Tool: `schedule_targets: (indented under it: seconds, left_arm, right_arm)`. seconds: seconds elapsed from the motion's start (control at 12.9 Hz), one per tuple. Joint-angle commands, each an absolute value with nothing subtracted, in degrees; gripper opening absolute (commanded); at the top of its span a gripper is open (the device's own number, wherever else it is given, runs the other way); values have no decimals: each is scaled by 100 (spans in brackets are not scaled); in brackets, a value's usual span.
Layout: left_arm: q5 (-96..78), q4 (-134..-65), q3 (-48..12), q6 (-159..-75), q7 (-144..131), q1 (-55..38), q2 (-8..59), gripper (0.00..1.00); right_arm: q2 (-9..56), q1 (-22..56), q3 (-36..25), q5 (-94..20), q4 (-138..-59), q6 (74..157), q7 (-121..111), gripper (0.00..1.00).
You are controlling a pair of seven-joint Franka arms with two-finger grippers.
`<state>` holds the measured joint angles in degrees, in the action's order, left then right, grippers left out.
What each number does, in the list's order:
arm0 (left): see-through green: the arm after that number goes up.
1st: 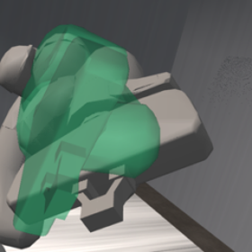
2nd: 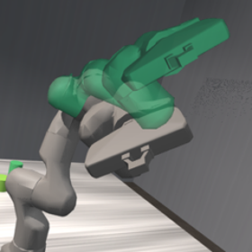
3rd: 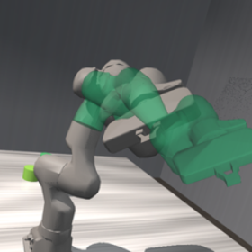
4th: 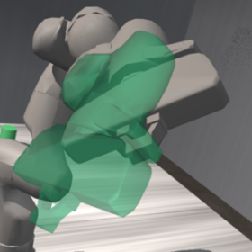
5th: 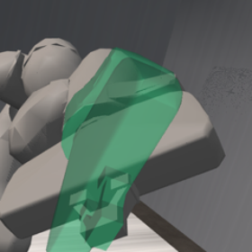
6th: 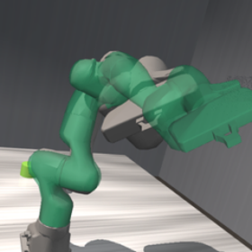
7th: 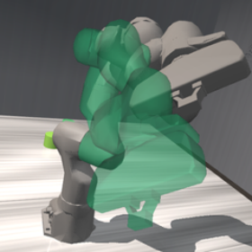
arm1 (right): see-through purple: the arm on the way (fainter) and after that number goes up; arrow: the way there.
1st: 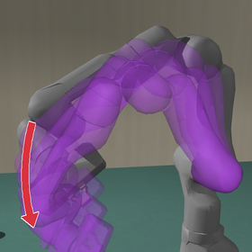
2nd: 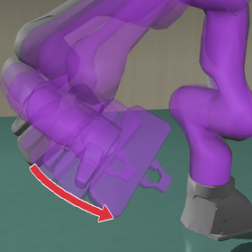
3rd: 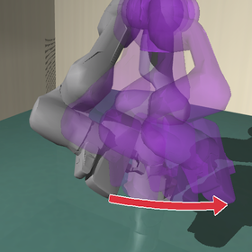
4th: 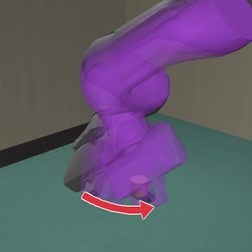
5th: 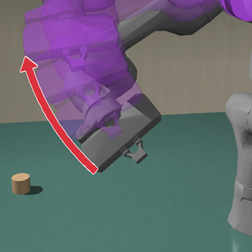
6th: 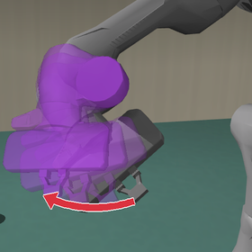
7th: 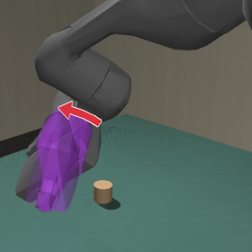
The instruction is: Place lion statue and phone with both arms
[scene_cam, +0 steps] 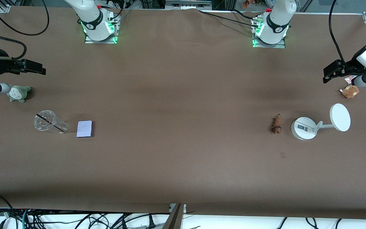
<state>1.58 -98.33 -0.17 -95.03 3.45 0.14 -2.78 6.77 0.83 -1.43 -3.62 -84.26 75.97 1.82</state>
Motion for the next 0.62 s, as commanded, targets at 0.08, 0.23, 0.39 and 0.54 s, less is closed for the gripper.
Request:
schedule_targets:
  seconds: [0.08,0.23,0.39,0.54]
  left_arm:
    - [97,-9624,-62,-9352,316,79,-185,100]
    - [97,-9624,-62,-9352,316,70,-185,100]
    - [88,-9624,-62,-9352,316,79,-185,100]
    - [97,-9624,-62,-9352,316,70,-185,100]
  right_arm:
    - [-122,-237,123,-281,-9649,8235,105,100]
    - [-132,-237,123,-281,-9668,8191,105,100]
    - [-271,-229,123,-281,-9825,8279,114,100]
    - [-334,-211,132,-281,-9923,8446,97,100]
